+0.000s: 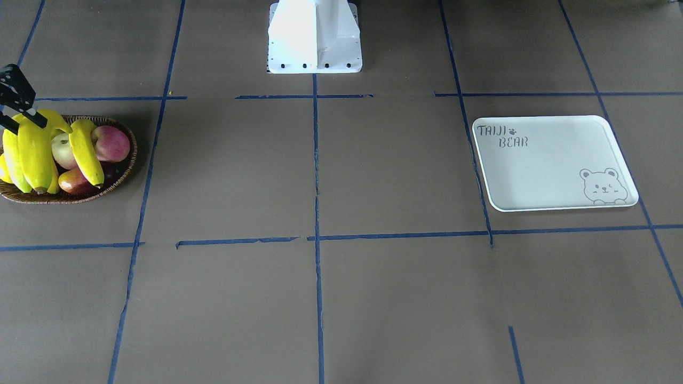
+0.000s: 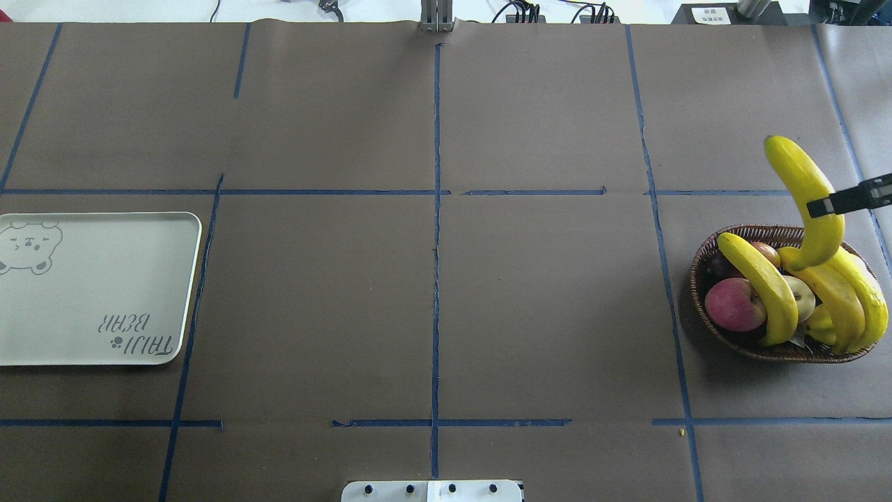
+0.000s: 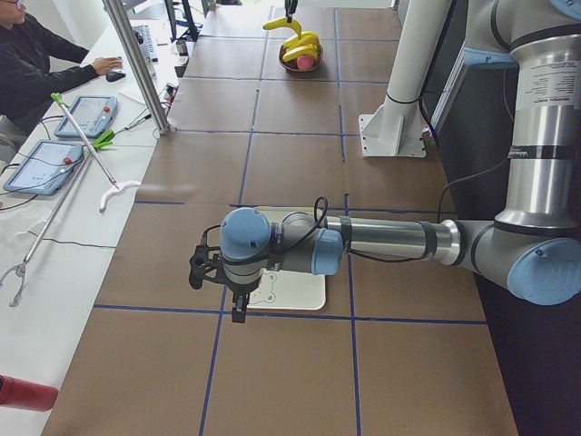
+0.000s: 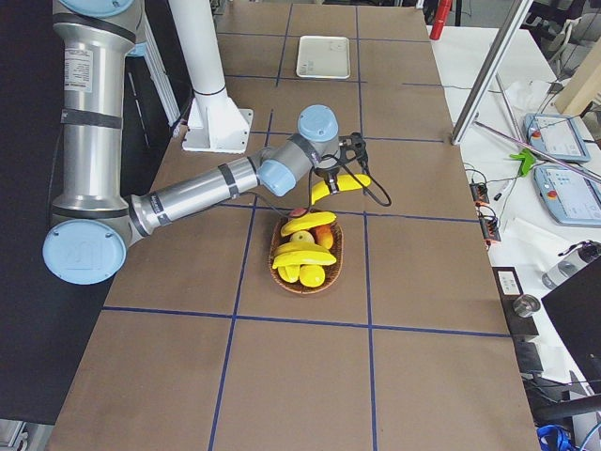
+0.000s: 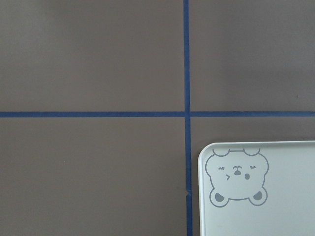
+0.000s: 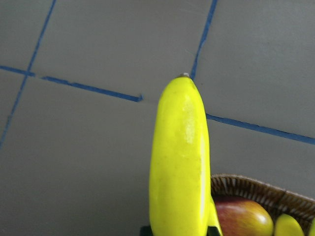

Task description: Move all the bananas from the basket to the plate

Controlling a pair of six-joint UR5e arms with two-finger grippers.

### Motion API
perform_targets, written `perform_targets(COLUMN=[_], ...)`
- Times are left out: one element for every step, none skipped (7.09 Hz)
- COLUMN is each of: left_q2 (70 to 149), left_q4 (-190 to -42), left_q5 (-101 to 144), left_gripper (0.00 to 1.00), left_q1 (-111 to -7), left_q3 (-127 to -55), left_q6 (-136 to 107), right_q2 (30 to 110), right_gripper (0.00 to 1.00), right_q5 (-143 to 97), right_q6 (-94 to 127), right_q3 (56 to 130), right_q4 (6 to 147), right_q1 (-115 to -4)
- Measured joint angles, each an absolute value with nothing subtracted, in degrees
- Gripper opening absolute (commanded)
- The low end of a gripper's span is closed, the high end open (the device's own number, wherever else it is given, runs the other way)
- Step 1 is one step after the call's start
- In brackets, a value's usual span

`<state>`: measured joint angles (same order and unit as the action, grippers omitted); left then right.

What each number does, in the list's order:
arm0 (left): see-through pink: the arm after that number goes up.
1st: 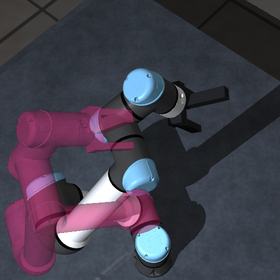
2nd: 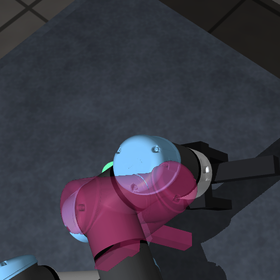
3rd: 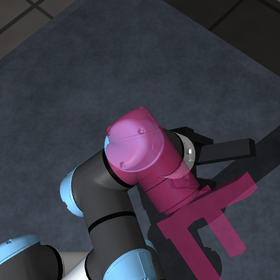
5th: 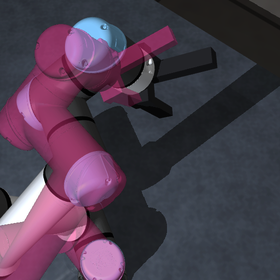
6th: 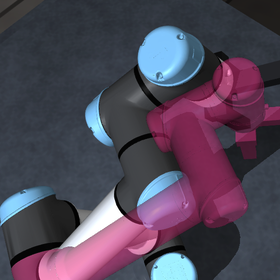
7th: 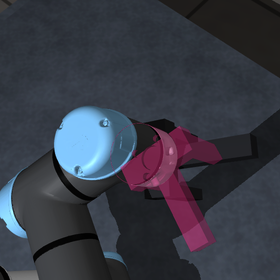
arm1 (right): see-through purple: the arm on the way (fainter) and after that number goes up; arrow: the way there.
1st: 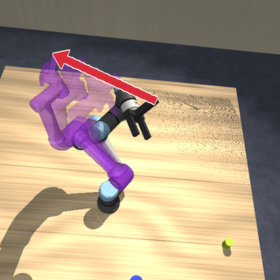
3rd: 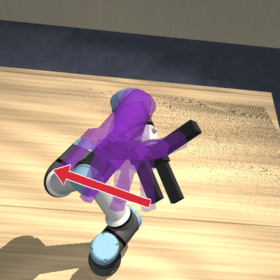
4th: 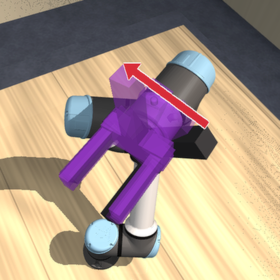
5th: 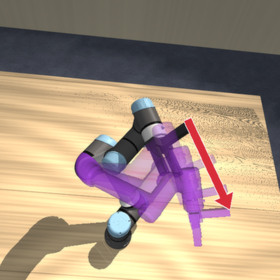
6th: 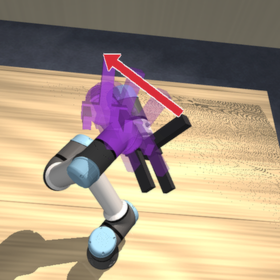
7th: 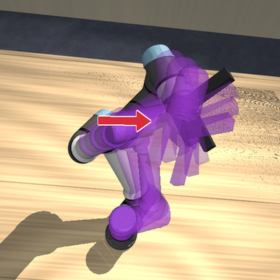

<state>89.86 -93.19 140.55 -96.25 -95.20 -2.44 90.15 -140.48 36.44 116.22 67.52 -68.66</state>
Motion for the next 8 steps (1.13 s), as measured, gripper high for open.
perform_targets(left_q2=[91.73, 93.61, 95.36, 97.51, 99.97, 103.27, 106.77, 110.55], left_q4=[-93.42, -95.05, -99.14, -106.58, -114.69, -120.83, -123.8, -125.61], left_q5=[144.03, 147.6, 149.47, 150.18, 150.36, 150.29, 149.71, 148.18], left_gripper=[1.0, 1.0, 0.99, 0.99, 0.99, 0.99, 0.99, 0.99], left_q1=[-94.97, -92.13, -88.74, -84.69, -80.29, -75.75, -71.86, -67.86], left_q3=[-95.76, -96.79, -97.71, -98.11, -98.15, -98.11, -98.17, -98.57], left_q6=[-6.94, -13.72, -23.08, -36.63, -50.54, -62.33, -70.39, -78.02], right_q2=[83.43, 76.42, 70.72, 66.63, 64.22, 63.15, 62.8, 62.56], right_gripper=[0.01, 0.01, 0.01, 0.01, 0.01, 0.01, 0.01, 0.01], right_q5=[-141.3, -139.7, -135.38, -129.15, -122.56, -116.13, -110.78, -105.53], right_q6=[45.8, 56.9, 66.5, 74.12, 79.16, 82.6, 84.42, 85.17], right_q3=[115.29, 114.79, 114.74, 115.19, 116.15, 117.09, 117.45, 117.63], right_q4=[67.98, 67.94, 67.82, 67.74, 67.22, 64.72, 61.2, 58.79], right_q1=[-66.84, -62.74, -57.72, -52.02, -46.3, -40.56, -35.65, -30.87])
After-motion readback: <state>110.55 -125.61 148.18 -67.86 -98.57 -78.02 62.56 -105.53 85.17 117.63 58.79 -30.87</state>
